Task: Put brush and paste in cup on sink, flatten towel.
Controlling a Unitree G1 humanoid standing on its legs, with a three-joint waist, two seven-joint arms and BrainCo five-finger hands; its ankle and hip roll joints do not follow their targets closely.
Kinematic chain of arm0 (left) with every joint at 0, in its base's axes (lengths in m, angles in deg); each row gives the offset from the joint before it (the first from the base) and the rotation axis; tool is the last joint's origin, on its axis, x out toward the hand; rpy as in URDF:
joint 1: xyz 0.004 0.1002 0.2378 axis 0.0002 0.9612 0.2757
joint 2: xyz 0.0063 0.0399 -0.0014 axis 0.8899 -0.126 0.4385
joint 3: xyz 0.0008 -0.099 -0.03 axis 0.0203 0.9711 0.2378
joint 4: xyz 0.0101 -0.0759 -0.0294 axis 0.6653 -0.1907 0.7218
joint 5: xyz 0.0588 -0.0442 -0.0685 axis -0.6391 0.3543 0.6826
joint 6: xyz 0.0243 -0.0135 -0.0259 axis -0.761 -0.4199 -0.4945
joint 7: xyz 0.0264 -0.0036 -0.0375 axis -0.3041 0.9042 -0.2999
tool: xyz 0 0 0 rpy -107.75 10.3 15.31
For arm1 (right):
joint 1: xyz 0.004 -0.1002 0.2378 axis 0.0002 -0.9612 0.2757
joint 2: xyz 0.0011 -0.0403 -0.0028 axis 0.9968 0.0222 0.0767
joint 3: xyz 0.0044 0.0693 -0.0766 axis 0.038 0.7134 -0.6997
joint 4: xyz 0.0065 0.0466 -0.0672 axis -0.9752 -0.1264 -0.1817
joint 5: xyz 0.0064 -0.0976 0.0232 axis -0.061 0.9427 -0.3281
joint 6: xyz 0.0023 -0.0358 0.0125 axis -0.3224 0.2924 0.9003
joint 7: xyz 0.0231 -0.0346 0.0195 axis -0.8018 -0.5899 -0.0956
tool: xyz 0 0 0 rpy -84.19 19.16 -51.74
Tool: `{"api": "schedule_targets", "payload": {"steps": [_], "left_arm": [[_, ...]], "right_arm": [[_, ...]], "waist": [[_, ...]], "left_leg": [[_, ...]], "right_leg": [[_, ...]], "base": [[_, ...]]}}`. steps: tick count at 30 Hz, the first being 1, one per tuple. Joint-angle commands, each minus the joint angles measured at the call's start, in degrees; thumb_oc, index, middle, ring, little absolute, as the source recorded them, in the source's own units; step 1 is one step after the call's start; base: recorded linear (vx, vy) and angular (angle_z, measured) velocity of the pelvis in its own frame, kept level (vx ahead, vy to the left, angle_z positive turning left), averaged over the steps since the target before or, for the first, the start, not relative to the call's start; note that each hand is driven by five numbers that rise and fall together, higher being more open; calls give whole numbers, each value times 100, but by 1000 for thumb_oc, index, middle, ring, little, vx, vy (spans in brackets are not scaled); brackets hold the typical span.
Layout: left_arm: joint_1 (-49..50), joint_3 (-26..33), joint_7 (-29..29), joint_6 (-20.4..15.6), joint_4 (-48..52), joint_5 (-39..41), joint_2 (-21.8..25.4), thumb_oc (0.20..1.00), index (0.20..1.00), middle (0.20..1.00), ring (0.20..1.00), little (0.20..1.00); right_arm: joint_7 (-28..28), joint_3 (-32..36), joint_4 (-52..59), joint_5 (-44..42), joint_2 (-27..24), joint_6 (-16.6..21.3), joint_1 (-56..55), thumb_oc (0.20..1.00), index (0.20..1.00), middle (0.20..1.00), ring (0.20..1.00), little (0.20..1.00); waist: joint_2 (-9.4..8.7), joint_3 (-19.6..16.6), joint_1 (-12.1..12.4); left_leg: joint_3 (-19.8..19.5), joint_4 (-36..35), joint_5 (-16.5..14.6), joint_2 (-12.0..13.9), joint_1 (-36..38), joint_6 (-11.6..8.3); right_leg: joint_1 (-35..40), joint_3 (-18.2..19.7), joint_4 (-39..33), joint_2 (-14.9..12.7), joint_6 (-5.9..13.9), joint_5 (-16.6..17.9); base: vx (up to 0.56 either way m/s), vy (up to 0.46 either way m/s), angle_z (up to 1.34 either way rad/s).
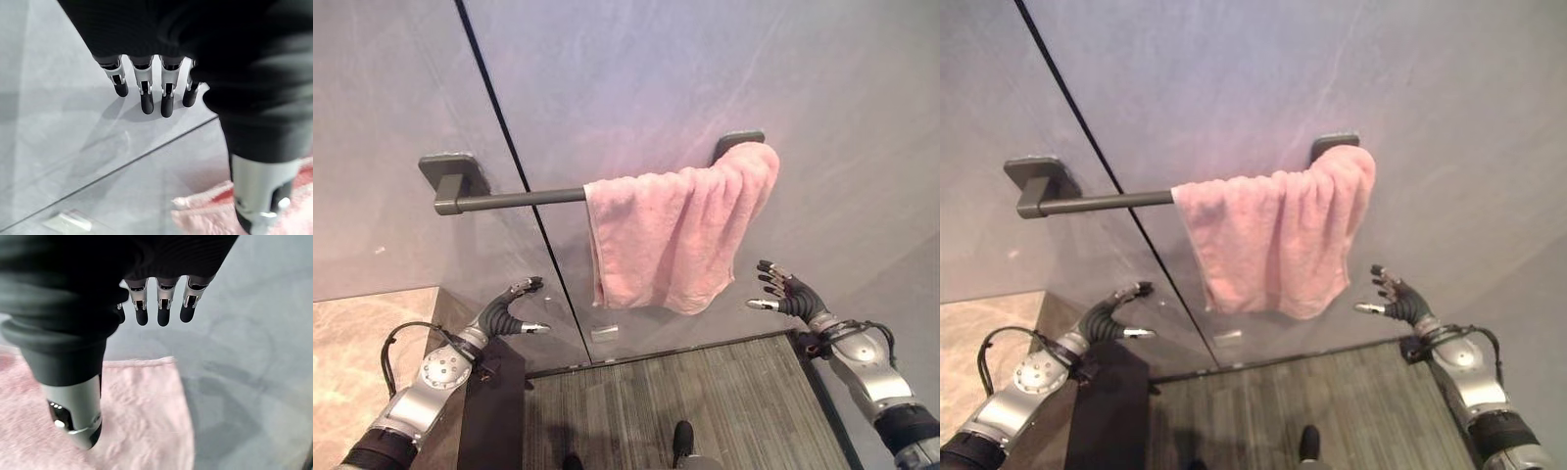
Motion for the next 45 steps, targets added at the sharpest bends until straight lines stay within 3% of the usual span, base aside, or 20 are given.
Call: {"api": "schedule_targets", "payload": {"steps": [1, 3, 7, 12, 13, 14, 15, 21, 24, 29, 32, 35, 41, 45], "left_arm": [[-901, -257, 194, -361, 47, 179, -263, 1000, 1000, 1000, 1000, 1000], [-1006, -335, 234, -333, 1, 159, -399, 1000, 1000, 1000, 1000, 1000], [-1620, -747, 471, -270, -378, 165, -1047, 1000, 1000, 1000, 1000, 1000], [-1919, -974, 533, -219, -590, 110, -1314, 1000, 1000, 1000, 1000, 1000], [-2064, -1105, 536, -180, -797, 209, -1465, 498, 498, 498, 498, 498], [-2064, -1105, 536, -180, -798, 210, -1465, 366, 366, 366, 366, 366], [-2146, -1113, 568, -157, -869, 275, -1556, 200, 200, 200, 200, 200], [-1943, -916, 604, -130, -738, 259, -1537, 200, 200, 200, 200, 200], [-1531, -603, 533, -132, -457, 421, -1436, 200, 200, 200, 200, 200], [-1130, -303, 442, -196, 450, 243, -1256, 200, 200, 200, 200, 200], [-909, 75, 516, -289, 1024, 262, -1125, 200, 200, 200, 200, 200], [-241, 806, 577, -336, 1997, 205, -972, 200, 200, 200, 200, 200], [242, 1106, 631, -348, 2058, 40, -949, 200, 200, 200, 200, 200], [467, 1089, 711, -248, 1573, 77, -1172, 200, 200, 200, 200, 200]], "right_arm": [[100, -302, 57, -192, 55, 267, 912, 1000, 1000, 1000, 1000, 1000], [116, -436, 50, -164, 118, 243, 1085, 1000, 1000, 1000, 1000, 1000], [197, -1148, -210, -112, 736, 97, 1879, 1000, 1000, 1000, 1000, 1000], [313, -1340, -337, -41, 1056, 23, 2174, 1000, 1000, 1000, 1000, 1000], [392, -1340, -434, -142, 1226, -5, 2208, 558, 558, 558, 558, 558], [392, -1339, -434, -142, 1226, -5, 2208, 429, 429, 429, 429, 429], [467, -1274, -530, -263, 1358, -28, 2176, 200, 200, 200, 200, 200], [461, -958, -323, -394, 1406, -40, 1778, 200, 200, 200, 200, 200], [305, -816, 292, -407, 1281, -11, 1411, 200, 200, 200, 200, 200], [-125, -677, 1385, -1293, 1150, -39, 1013, 200, 200, 200, 200, 200], [-109, -477, 2087, -1466, 978, 32, 891, 200, 200, 200, 200, 200], [-115, -450, 2946, -1555, 1047, -20, 708, 200, 200, 200, 200, 200], [-64, -778, 2869, -1323, 1197, -121, 829, 200, 200, 200, 200, 200], [51, -1086, 2519, -1101, 1665, -219, 793, 200, 200, 200, 200, 200]], "waist": [[-39, -136, -9], [-39, -132, -9], [-52, -129, 2], [-48, -156, -35], [-44, -184, -76], [-44, -183, -75], [-40, -207, -98], [-64, -283, -133], [-99, -344, -122], [-179, -405, -91], [-215, -434, -69], [-268, -436, 2], [-316, -389, 154], [-328, -324, 273]], "left_leg": [[-261, 33, 354, 189, -384, -86], [-259, 33, 363, 196, -387, -90], [-258, 33, 410, 248, -395, -112], [-255, 33, 419, 280, -381, -122], [-243, 33, 421, 290, -365, -120], [-242, 33, 421, 290, -364, -120], [-229, 33, 421, 296, -352, -120], [-213, 33, 412, 309, -315, -115], [-206, 33, 407, 308, -283, -107], [-211, 33, 400, 284, -310, -98], [-205, 33, 410, 291, -361, -105], [-212, 33, 404, 301, -402, -115], [-237, 33, 402, 275, -412, -104], [-276, 33, 425, 272, -480, -97]], "right_leg": [[247, -13, 257, -273, 358, -336], [250, -17, 247, -263, 352, -335], [271, -36, 235, -208, 314, -348], [318, -39, 206, -174, 297, -355], [335, -30, 187, -163, 295, -346], [335, -29, 187, -163, 295, -346], [342, -15, 176, -154, 293, -340], [370, 12, 177, -153, 294, -317], [400, 32, 136, -161, 311, -278], [400, 45, 53, -199, 345, -185], [367, 62, 24, -225, 361, -143], [353, 29, -3, -284, 383, -88], [379, -5, -3, -333, 392, -94], [358, -51, -3, -367, 382, -97]], "base": [[12, -31, 1], [1, -17, 0], [3, -42, -3], [4, -18, -5], [0, 0, 0], [0, 0, 0], [0, 0, 0], [0, 0, 0], [-42, 2, -1], [-48, 8, -3], [-55, 4, 2], [-47, 8, -4], [-3, 1, 1], [-6, 2, 1]]}}
